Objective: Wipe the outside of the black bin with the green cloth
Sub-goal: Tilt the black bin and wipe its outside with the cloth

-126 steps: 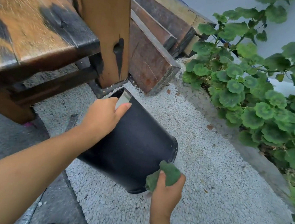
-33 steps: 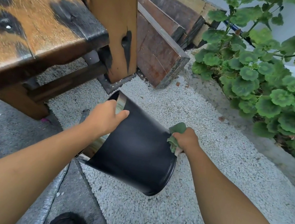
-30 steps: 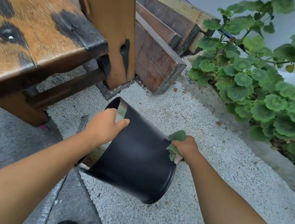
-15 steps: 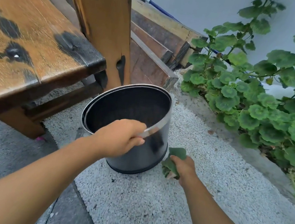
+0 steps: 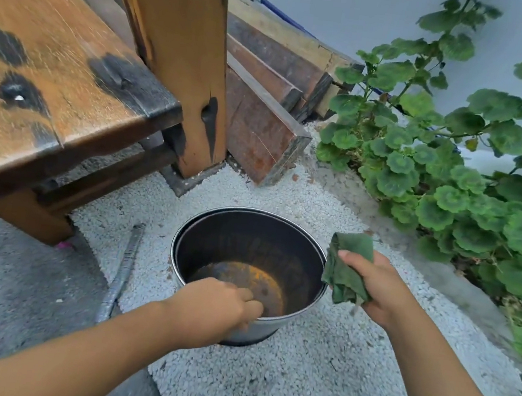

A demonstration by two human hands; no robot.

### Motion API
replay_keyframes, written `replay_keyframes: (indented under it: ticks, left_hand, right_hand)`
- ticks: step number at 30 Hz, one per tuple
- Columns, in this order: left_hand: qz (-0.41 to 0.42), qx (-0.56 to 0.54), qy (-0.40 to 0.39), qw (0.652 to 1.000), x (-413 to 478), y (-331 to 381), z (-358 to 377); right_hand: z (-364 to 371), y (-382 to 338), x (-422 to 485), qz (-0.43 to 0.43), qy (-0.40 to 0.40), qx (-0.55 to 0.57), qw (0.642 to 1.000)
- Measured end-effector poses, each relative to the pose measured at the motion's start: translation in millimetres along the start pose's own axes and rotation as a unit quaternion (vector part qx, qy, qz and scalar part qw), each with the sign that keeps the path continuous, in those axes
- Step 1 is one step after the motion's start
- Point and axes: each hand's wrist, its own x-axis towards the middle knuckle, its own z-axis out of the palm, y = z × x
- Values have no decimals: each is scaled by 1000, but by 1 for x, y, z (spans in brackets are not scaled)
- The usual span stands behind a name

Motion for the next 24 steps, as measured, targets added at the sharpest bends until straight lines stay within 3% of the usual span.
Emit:
replay_keyframes:
  ticks: [4, 8, 11, 13, 16, 19, 22, 24]
  left_hand:
    - [-39, -111, 30, 993, -1, -5, -12]
    - [-149, -134, 127, 971, -3, -27, -24]
    - [-278, -154, 228, 920, -9, -54, -28]
    - [-320, -156, 251, 900, -9, -62, -27]
    - [-317, -87, 244, 912, -10, -61, -26]
    - [-385, -45, 202, 899, -23, -69, -26]
    - [-483, -145, 122, 855, -35, -79, -24]
    - [-469, -283, 45, 836, -35, -86, -26]
  right_hand:
    - [17, -7, -10, -93, 56, -174, 979]
    - [34, -4, -18, -137, 104, -354, 919]
    - [38, 0, -17, -141, 118, -400, 898]
    - [38, 6, -17, -129, 108, -395, 903]
    - [40, 13, -19, -125, 110, -388, 906]
    - [42, 9, -17, -118, 120, -446, 879]
    - [48, 3, -15, -102, 125, -535, 830]
    - [53, 1, -13, -96, 118, -577, 803]
